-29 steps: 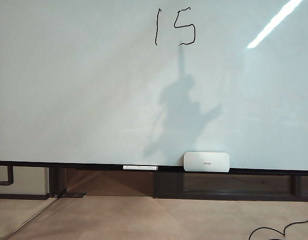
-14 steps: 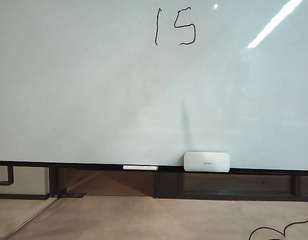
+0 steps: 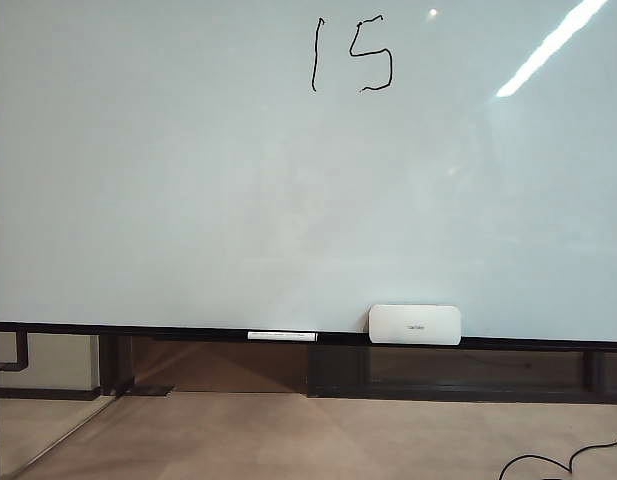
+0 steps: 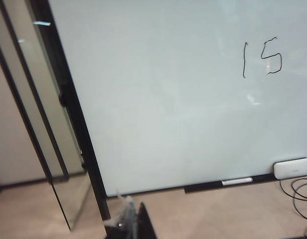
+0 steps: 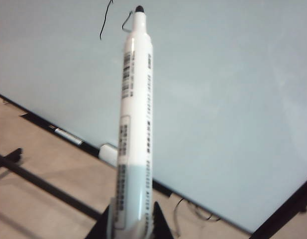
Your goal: Reach to the right to find the marker pen, pick it up, and write the number 15 on the whiteboard.
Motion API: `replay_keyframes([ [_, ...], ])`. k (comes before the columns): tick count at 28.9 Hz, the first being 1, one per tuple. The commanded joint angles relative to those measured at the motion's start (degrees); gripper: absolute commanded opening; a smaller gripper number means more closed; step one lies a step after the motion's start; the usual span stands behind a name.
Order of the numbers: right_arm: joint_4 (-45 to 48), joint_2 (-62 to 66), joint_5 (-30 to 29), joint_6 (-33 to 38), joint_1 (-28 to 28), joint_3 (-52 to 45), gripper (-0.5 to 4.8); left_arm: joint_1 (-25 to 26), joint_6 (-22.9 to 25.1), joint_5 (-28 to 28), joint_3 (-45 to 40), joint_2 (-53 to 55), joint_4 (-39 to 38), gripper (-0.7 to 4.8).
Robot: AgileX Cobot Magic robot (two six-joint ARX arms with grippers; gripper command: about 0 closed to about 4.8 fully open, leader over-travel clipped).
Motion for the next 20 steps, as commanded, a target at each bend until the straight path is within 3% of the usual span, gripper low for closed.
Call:
replay_keyframes([
  [1, -3.32, -2.56, -0.46, 4.59, -0.02, 0.07, -0.02, 4.83, -1.88, 6.75, -0.81, 0.39, -1.31, -0.05],
  [5, -4.85, -3.98, -2.95, 6.95, -0.9, 0.02, -0.02, 14.21, -2.99, 18.34, -2.69, 0.31, -0.83, -0.05],
  [7, -5.49, -4.2, -3.41, 7.37, -1.01, 0.0, -0.02, 17.73, -6.58, 23.3, -4.15, 0.31, 0.39, -0.05],
  [13, -5.51, -4.96, -8.39, 10.1, -3.93, -0.96, -0.02, 23.39, -10.71, 27.12, -8.26, -0.22, 5.03, -0.05],
  [20, -6.97, -7.74, -15.26, 10.23, -11.06, -3.1, -0.02, 24.24, -10.93, 27.02, -12.83, -0.22, 8.41, -0.05],
])
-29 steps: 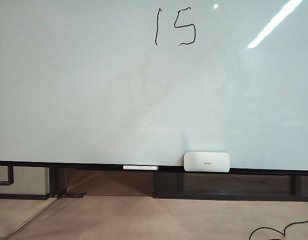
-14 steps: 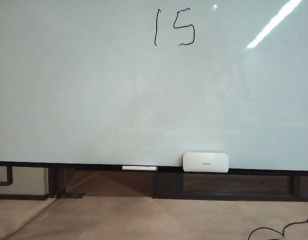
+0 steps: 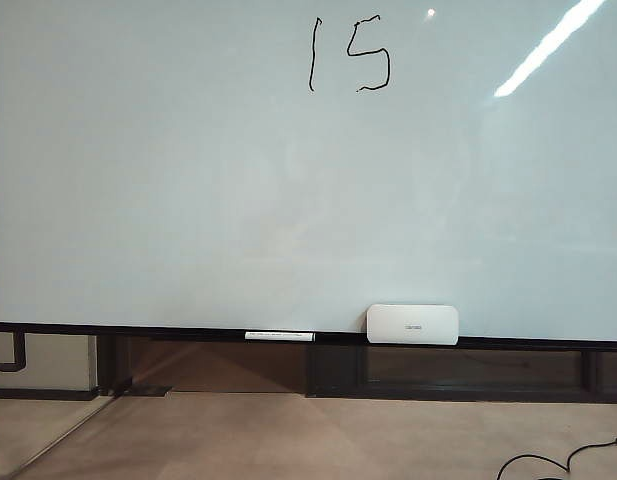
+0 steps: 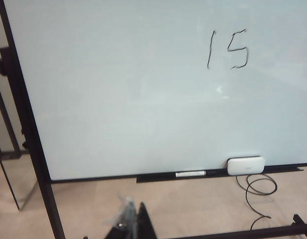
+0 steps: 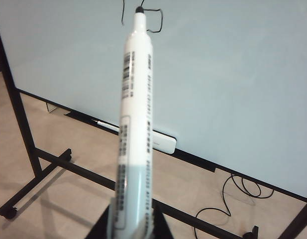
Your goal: Reach to the right to find the marker pen, pick it up, and write the number 15 on the whiteboard.
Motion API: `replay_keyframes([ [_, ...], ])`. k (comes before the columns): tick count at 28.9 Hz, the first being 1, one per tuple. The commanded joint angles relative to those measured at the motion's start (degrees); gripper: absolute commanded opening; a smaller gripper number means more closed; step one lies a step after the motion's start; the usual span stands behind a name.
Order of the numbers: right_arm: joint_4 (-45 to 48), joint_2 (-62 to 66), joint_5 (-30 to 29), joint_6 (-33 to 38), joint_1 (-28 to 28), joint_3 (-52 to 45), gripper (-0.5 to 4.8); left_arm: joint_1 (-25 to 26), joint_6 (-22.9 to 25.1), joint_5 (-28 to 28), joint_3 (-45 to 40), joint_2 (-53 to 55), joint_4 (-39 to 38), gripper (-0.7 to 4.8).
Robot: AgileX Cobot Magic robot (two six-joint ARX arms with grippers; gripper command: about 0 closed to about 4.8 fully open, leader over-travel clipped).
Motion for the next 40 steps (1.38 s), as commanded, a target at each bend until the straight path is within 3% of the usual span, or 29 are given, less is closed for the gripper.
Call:
replay_keyframes([
  [1, -0.26, -0.98, -3.61, 0.02, -3.08, -0.9, -0.02, 0.04, -0.35, 0.15, -2.23, 0.04, 2.43, -0.05],
  [7, 2.73, -4.46, -8.98, 0.2, -9.03, -7.1, -0.02, 0.04, -2.51, 0.09, -8.48, 0.02, 6.58, -0.05],
  [14, 22.38, -9.11, -11.65, 6.86, -9.92, -24.26, -0.01, 0.04, -6.58, 0.04, -20.52, 0.02, 22.8, -0.05],
  [19, 34.62, -9.35, -14.86, 9.22, -9.88, -34.25, -0.01, 0.02, -9.38, -0.11, -26.49, 0.04, 30.01, -0.05],
  [23, 45.11, -9.35, -14.67, 11.82, -9.88, -41.83, -0.01, 0.0, -14.36, -3.3, -32.13, 0.04, 34.49, -0.05],
  [26, 52.09, -9.35, -14.67, 12.0, -9.88, -48.96, -0.01, -0.02, -16.85, -5.18, -36.81, 0.04, 42.34, -0.05],
  [30, 57.09, -9.35, -14.67, 13.42, -9.88, -55.91, -0.01, -0.02, -17.03, -5.68, -41.94, 0.02, 49.86, -0.05],
  [34, 61.09, -9.46, -14.27, 16.5, -9.84, -59.63, -0.01, -0.02, -16.74, -6.45, -45.22, 0.02, 52.11, -0.05],
  [40, 60.81, -13.0, -14.25, 13.66, -9.81, -60.46, -0.01, -0.09, -15.45, -5.07, -48.81, -0.02, 52.65, -0.05],
])
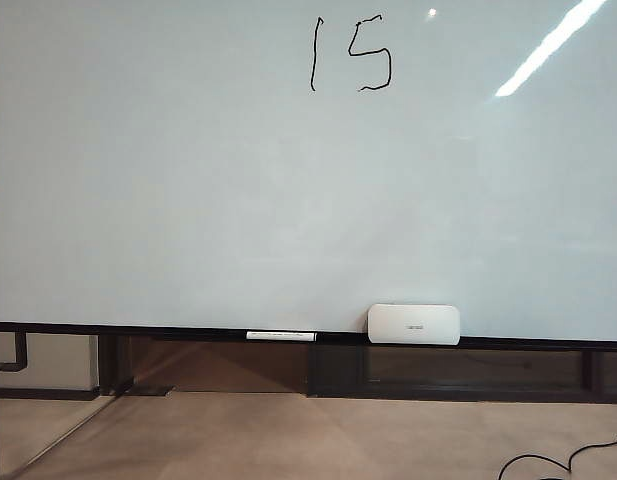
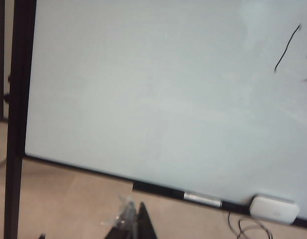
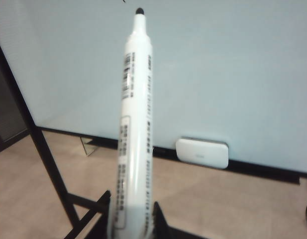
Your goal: Reach to the right to find the marker pen, pick it up, and write the number 15 on the whiteboard.
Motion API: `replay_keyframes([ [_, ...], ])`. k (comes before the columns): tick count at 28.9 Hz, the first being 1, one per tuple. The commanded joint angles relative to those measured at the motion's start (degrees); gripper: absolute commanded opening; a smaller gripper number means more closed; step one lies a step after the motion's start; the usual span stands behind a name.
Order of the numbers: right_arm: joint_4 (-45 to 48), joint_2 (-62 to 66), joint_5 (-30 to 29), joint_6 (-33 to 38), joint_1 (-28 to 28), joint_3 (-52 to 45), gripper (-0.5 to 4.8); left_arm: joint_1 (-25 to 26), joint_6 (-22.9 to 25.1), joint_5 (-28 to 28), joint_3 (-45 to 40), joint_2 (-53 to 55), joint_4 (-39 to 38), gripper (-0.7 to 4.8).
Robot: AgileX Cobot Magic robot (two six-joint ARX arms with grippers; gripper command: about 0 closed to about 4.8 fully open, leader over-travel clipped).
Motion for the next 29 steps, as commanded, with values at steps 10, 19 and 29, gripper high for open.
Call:
replay_keyframes([
  [10, -1.73, -5.35, 1.18, -2.51, 0.28, -3.67, -0.01, -0.17, 3.69, 1.57, -8.11, 0.02, 6.05, -0.05],
  [19, 6.93, -5.35, 1.16, -3.52, 0.26, -9.62, -0.01, -2.99, 7.37, 1.51, -12.2, 0.02, 11.8, -0.05],
  [29, 8.35, -5.38, 2.82, -4.9, 0.26, -12.44, -0.01, -8.74, 13.46, -3.13, -12.2, 0.02, 10.25, -0.05],
])
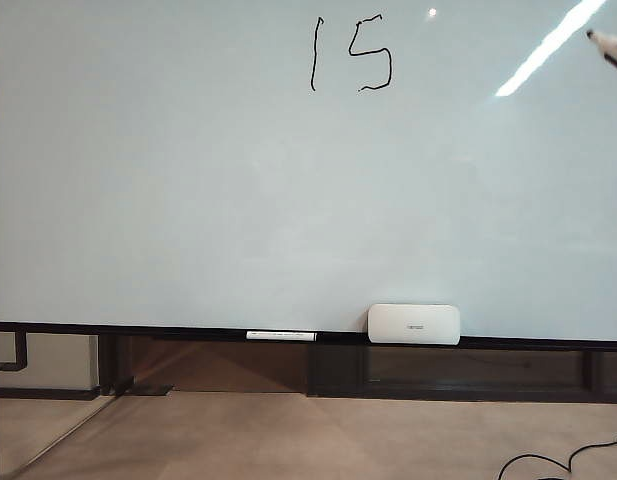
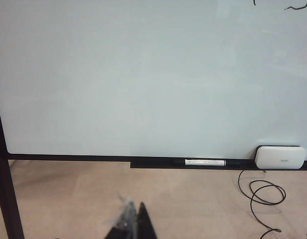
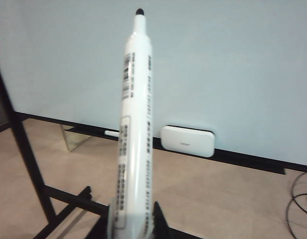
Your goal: Reach to the right to find the marker pen, pick it up, and write the number 15 on the whiteboard.
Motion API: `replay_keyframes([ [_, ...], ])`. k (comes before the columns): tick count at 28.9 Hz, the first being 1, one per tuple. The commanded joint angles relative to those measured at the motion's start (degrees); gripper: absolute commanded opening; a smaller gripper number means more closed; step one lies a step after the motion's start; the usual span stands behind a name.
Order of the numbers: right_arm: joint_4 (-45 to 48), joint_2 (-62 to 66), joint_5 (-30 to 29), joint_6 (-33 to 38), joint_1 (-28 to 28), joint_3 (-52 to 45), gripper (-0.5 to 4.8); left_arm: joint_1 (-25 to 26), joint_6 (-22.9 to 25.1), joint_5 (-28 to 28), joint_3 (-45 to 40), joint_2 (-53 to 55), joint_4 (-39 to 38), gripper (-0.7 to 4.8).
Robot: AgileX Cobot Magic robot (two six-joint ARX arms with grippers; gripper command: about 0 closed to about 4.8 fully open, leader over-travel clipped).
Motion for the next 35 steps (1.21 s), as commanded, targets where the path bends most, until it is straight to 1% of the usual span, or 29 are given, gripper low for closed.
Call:
replay_keyframes([
  [1, 0.59, -0.04, 0.57, -1.64, 0.07, 0.13, -0.01, -0.98, 1.88, -2.05, 0.15, 0.0, -0.61, -0.05],
  [3, 0.35, -0.04, 0.66, -2.82, 0.02, 0.13, -0.01, -1.27, 2.1, -2.29, 0.13, 0.0, -0.42, -0.05],
  [17, -0.63, -0.04, 0.35, -2.73, 0.07, 0.13, -0.01, -1.25, 2.03, -2.25, 0.13, 0.0, -0.24, -0.05],
  [22, -1.07, -0.04, 2.32, -2.73, 0.0, 0.13, -0.01, -1.25, 2.05, -2.21, 0.13, 0.0, -0.48, -0.05],
  [35, -1.44, -0.04, 2.32, -2.73, 0.0, 0.15, -0.01, -1.25, 2.03, -2.21, 0.13, 0.0, -0.48, -0.05],
])
